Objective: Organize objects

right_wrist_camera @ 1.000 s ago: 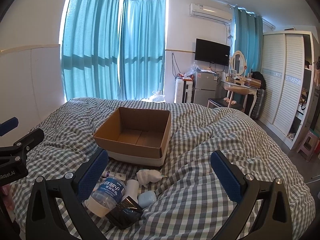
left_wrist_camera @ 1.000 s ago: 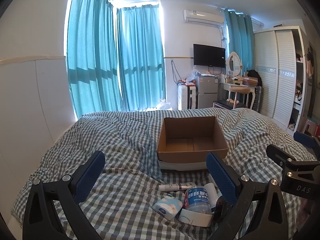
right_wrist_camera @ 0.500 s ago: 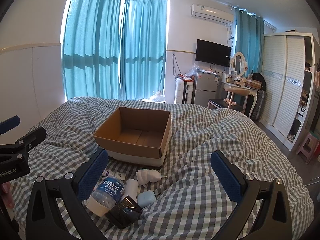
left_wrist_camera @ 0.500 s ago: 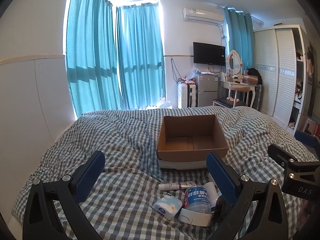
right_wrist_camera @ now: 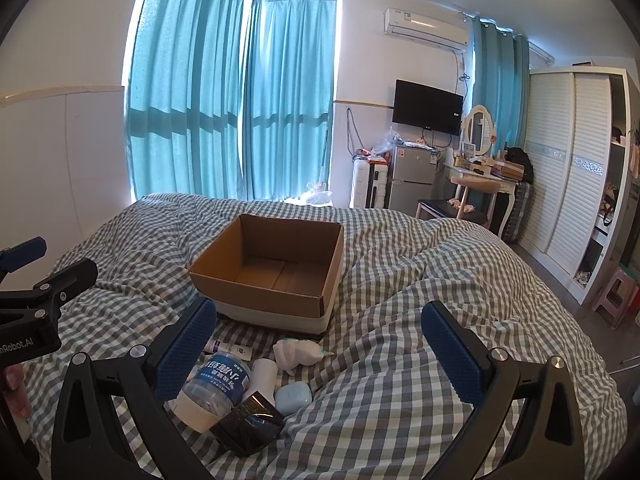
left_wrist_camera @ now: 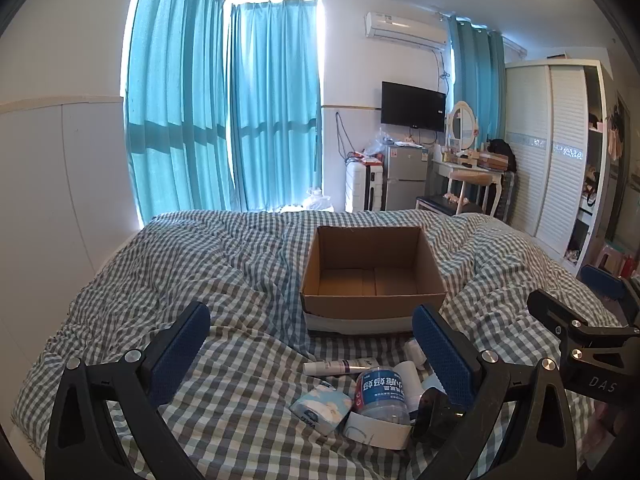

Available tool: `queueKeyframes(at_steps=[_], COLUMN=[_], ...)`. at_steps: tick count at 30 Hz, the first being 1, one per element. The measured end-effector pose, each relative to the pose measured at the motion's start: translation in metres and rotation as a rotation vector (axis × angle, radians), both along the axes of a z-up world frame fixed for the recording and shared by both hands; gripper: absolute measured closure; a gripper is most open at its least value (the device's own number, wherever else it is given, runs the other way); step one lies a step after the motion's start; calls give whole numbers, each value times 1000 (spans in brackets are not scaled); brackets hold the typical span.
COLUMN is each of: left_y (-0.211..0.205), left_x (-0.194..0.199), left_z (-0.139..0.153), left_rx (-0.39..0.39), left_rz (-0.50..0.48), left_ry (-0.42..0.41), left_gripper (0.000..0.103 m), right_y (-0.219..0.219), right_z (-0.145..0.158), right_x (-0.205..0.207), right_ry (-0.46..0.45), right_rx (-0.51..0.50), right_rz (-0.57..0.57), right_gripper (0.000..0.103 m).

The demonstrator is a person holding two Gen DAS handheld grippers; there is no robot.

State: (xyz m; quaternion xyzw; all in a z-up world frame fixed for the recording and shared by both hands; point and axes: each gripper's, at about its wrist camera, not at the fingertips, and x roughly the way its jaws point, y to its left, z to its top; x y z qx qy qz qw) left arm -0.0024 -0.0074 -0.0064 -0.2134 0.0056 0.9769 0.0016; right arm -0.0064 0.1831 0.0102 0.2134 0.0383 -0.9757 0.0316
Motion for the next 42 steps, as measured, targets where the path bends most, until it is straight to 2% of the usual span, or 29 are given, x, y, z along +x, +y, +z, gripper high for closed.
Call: queueKeyframes(at_steps=[16,23,31,35,38,42], left_y=[1,-2,-5,-4,-5,-3], left_x=[-4,-27,-71,-103,-129,-152], left_z=[-4,-14,-41,-67,-92,-116], left_rx=[-10,-2,-12,-50,-29,-25], left_rz=[8,12,11,-7,-32,-37], left_ry=[-3,-57,-191,-309,-431,-492], left_gripper=[0,0,0,0,0,0], right_y=[5,10,9,3,-2,-6], right_z=[1,-10,-28,-49,-68,-96], right_x=[0,-19,-61,-92,-113,-141], right_ry=[4,-36,-126,-209,-253,-354], right_rx=[8,11,-4,18,52,44], right_rz=[8,9,40,50,22,35], right_gripper=[0,0,0,0,0,0])
